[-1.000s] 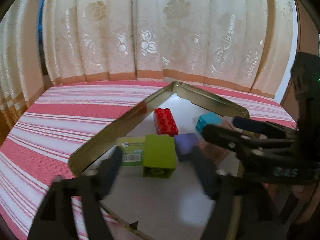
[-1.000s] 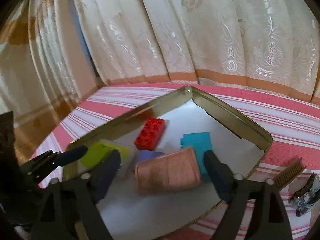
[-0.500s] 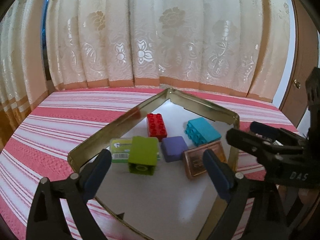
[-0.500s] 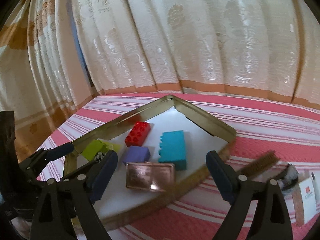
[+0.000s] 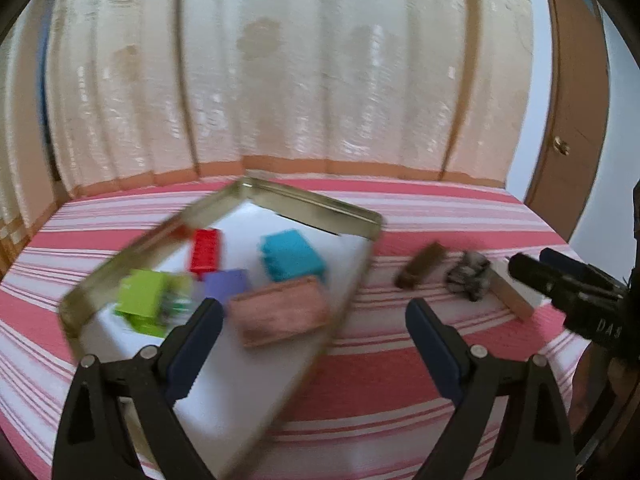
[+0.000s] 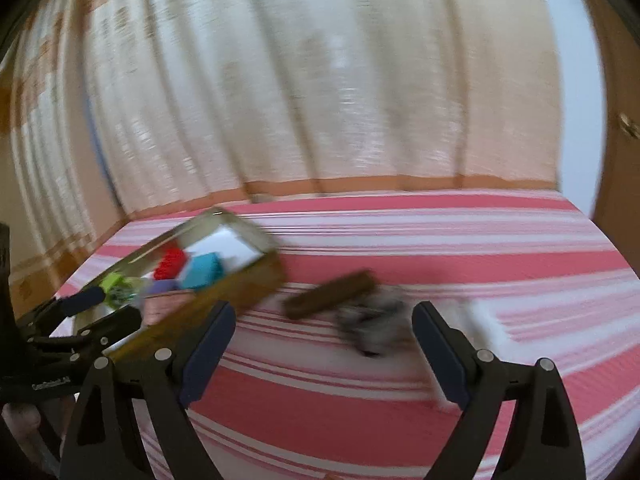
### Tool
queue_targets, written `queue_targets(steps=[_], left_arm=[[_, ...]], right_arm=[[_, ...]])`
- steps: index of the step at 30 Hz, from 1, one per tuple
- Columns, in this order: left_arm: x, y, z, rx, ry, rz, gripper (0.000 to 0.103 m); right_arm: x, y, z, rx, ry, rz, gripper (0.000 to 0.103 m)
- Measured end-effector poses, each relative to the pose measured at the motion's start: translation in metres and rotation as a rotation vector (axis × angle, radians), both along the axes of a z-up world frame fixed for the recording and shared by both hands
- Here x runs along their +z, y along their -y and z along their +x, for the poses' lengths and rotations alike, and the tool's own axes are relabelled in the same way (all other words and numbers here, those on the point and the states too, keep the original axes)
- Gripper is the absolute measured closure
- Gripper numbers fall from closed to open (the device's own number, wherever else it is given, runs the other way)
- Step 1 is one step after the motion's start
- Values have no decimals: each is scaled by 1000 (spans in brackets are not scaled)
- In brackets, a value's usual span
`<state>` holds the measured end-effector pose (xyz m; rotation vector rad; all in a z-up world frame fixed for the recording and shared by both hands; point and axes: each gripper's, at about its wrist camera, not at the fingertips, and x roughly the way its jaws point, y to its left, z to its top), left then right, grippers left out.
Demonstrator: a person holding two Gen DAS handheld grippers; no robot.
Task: Organize rigid objects
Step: 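Move the right tool to the white Oriental Club box while the left tool moves toward the gray pouch, then grasp the white Oriental Club box with the right tool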
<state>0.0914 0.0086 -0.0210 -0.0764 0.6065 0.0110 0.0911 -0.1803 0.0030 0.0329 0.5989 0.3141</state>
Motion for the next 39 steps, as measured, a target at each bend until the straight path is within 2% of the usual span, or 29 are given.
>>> queue_targets(steps=[5,11,14,17,22,24,27,34,38,39], left_arm=[[-11,45,9,-68,-29,11,9],[-20,77,26,-117,-63,5,9],[-23,85,35,-126,-80,-1,9],[-28,88,44,-128,-103,-8,9],[-34,83,50,-121,-125,-36,9],[-34,81,49,-115,-124,-43,9],[-35,78,50,-112,-127,-61,9],[-35,76,48,-112,-115,-74,9],[-35,76,48,-116,-111,-71,9],[-35,76,48,-116,-110,-72,9]], right_arm=[[-5,57,-4,-132,-12,-10,11],[-10,80,-8,-152,-33,-25,11],[-15,82,-3,-153,-66,-25,12],[-20,80,1,-117,-94,-6,22],[-21,64,5,-36,-98,-14,25],[-22,61,9,-18,-110,-17,29],[-25,56,15,3,-130,-25,30],[-32,54,27,2,-187,-35,30],[-42,48,37,-12,-254,-82,30],[-45,47,40,-17,-270,-91,38]])
